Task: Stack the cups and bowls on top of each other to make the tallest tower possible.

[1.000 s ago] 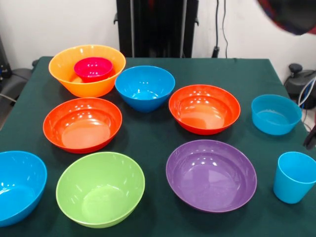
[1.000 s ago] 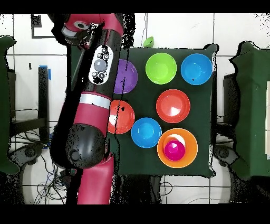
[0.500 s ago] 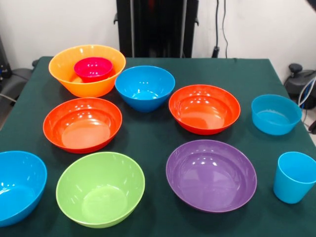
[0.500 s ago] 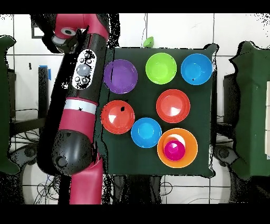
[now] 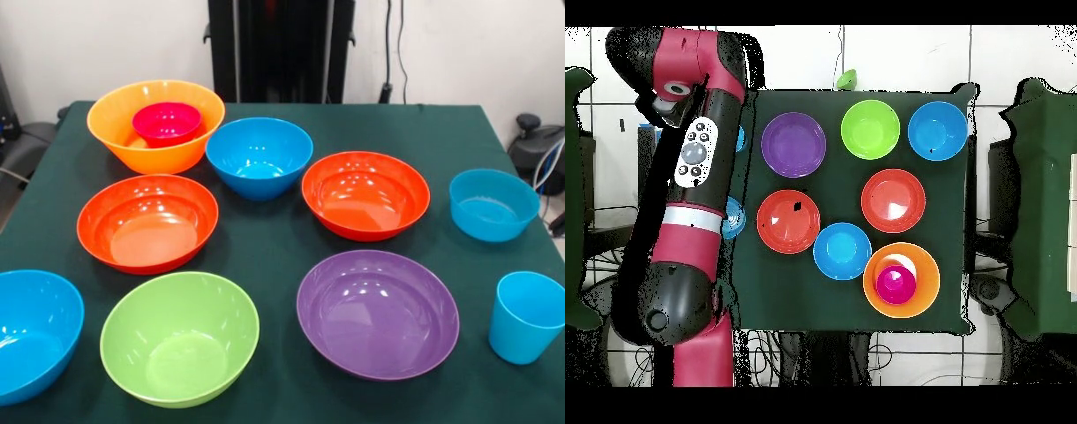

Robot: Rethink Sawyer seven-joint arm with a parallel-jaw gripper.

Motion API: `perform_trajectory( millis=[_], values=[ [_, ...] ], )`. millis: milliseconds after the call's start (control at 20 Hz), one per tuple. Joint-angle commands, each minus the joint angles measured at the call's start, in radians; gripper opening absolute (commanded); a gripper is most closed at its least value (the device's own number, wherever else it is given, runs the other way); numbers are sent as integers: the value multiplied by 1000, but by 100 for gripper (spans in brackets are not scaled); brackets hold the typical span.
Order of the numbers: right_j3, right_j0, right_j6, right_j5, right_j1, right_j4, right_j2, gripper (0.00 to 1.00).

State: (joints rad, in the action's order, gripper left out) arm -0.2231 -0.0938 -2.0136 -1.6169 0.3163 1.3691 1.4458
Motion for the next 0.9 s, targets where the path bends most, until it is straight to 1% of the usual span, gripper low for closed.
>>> perform_trajectory(
  millis=[50,150,250,350,500,550,600,700,850,900],
  values=[
    [-78,16,32,137,48,-124,-170,100],
    [-81,21,45,149,48,-149,-187,100],
    [-105,9,61,163,41,-177,-225,100],
    [-92,19,68,197,42,-183,-246,100],
    [-39,59,94,258,59,-180,-261,100],
    [-30,67,96,251,61,-185,-264,100],
    [-12,83,101,265,67,-185,-255,100],
    [14,108,109,229,72,-189,-234,100],
    [23,119,130,193,67,-204,-231,100],
    [21,122,139,196,67,-211,-236,100]
  ],
)
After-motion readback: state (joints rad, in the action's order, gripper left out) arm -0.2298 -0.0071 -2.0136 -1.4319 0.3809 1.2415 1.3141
